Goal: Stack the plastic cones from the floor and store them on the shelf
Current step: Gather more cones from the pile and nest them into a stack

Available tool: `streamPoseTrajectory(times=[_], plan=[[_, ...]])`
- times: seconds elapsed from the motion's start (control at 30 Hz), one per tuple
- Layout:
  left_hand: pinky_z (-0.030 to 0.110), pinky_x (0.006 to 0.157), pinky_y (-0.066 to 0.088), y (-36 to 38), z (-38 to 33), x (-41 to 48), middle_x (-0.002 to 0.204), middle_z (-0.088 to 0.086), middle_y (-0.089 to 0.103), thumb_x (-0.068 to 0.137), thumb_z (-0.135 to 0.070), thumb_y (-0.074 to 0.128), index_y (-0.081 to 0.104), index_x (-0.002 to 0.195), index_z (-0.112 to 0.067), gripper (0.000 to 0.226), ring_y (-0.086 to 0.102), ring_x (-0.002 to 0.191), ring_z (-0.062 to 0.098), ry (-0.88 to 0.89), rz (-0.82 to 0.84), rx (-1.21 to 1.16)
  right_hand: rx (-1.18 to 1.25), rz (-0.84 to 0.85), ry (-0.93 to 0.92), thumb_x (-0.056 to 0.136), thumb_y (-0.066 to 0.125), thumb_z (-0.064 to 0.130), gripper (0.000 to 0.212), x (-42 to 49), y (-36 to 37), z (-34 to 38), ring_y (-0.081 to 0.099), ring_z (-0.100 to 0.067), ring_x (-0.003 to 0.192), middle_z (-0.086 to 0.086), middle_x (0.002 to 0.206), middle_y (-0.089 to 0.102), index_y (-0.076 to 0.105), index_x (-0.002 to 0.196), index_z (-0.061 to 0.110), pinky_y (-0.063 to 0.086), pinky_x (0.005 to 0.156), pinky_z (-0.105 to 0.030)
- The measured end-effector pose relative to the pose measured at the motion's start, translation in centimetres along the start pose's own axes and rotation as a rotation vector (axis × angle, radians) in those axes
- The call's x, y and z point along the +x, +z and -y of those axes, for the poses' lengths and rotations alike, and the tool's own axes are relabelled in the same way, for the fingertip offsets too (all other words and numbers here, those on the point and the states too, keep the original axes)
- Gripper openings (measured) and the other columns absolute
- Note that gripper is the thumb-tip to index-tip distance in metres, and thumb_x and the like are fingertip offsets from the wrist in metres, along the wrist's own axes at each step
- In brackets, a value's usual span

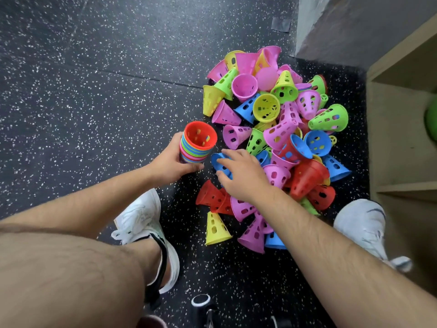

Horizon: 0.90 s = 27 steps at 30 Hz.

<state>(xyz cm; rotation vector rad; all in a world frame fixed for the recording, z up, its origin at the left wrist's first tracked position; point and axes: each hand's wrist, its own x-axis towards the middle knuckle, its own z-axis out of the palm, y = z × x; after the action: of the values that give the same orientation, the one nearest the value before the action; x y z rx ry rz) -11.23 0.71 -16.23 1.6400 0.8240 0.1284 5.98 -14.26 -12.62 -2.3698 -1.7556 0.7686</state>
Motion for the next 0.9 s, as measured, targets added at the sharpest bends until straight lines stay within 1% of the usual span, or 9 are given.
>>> streamPoseTrajectory(times=[0.13,0.23,0.3,0.43,0.6,0.7,0.73,0.8,0.9], plan=[[0.012,0.091,0.047,0.0,-0.2,-0.1,0.126,0.004,0.054,0.081,0.007,0.08,0.032,0.137,-0.015,0.078,0.059,0.103,-0.01,0.01,0.005,0.008,0.044,-0.13,0.013,0.098,0.054,0.043,0.055,-0.2,-0.1,0.2,0.038,-0.025,0.136,0.0,0.154,0.04,0.048,0.144,0.013,0.028,0.115,-0.04],[0.009,0.095,0.043,-0.1,-0.1,-0.3,0.125,-0.003,0.051,0.081,0.004,0.083,0.033,0.14,-0.012,0.079,0.055,0.104,-0.016,0.023,0.013,0.043,0.191,-0.314,0.062,0.084,0.072,0.052,0.07,0.1,-0.7,-0.1,0.046,-0.026,0.129,-0.006,0.141,0.05,0.054,0.135,0.008,0.035,0.111,-0.037],[0.008,0.098,0.04,-0.1,-0.1,-0.5,0.126,-0.008,0.05,0.08,0.003,0.084,0.033,0.143,-0.01,0.083,0.052,0.107,-0.018,0.039,0.024,0.071,0.287,-0.454,0.092,0.077,0.079,0.051,0.071,0.3,-1.2,-0.3,0.051,-0.025,0.122,-0.008,0.129,0.056,0.058,0.126,0.003,0.038,0.106,-0.032],[0.004,0.1,0.035,0.1,0.0,-0.8,0.128,-0.013,0.047,0.078,0.002,0.085,0.032,0.148,-0.004,0.088,0.047,0.113,-0.023,0.073,0.03,0.122,0.435,-0.684,0.105,0.078,0.078,0.044,0.058,0.2,-3.1,-0.3,0.056,-0.023,0.11,-0.006,0.113,0.059,0.061,0.115,0.002,0.04,0.098,-0.025],[0.005,0.101,0.035,0.0,0.0,-0.9,0.128,-0.016,0.048,0.079,-0.001,0.086,0.032,0.148,-0.008,0.088,0.048,0.113,-0.02,0.059,0.037,0.128,0.603,-0.824,0.106,0.079,0.07,0.048,0.066,0.2,-5.4,0.8,0.059,-0.019,0.112,-0.005,0.119,0.062,0.057,0.127,0.003,0.047,0.099,-0.032],[0.007,0.1,0.038,-0.1,0.0,-0.9,0.13,-0.015,0.049,0.079,-0.001,0.086,0.032,0.149,-0.01,0.088,0.05,0.113,-0.018,0.049,0.038,0.105,0.591,-0.803,0.041,0.081,0.064,0.05,0.067,0.3,-6.0,1.7,0.054,-0.009,0.114,-0.002,0.121,0.061,0.058,0.13,0.004,0.038,0.1,-0.014],[0.007,0.1,0.038,-0.1,0.0,-0.9,0.13,-0.014,0.049,0.079,0.0,0.086,0.032,0.148,-0.011,0.088,0.051,0.113,-0.017,0.05,0.036,0.103,0.572,-0.768,0.015,0.082,0.063,0.051,0.067,0.2,-6.0,2.0,0.053,-0.009,0.115,-0.003,0.123,0.061,0.058,0.131,0.005,0.036,0.101,-0.012],[0.009,0.099,0.04,0.0,-0.1,-1.0,0.131,-0.008,0.051,0.079,0.002,0.085,0.032,0.146,-0.014,0.086,0.053,0.112,-0.016,0.057,0.04,0.092,0.523,-0.651,-0.041,0.083,0.063,0.053,0.068,0.2,-5.7,2.7,0.053,-0.012,0.121,-0.002,0.129,0.061,0.058,0.134,0.009,0.036,0.105,-0.018],[0.012,0.096,0.044,0.1,-0.1,-1.3,0.13,-0.002,0.053,0.079,0.005,0.084,0.032,0.146,-0.008,0.086,0.055,0.112,-0.012,0.057,0.042,0.063,0.379,-0.338,-0.101,0.086,0.067,0.052,0.071,0.3,-4.6,3.1,0.046,-0.016,0.129,0.001,0.139,0.057,0.052,0.143,0.013,0.03,0.112,-0.025]])
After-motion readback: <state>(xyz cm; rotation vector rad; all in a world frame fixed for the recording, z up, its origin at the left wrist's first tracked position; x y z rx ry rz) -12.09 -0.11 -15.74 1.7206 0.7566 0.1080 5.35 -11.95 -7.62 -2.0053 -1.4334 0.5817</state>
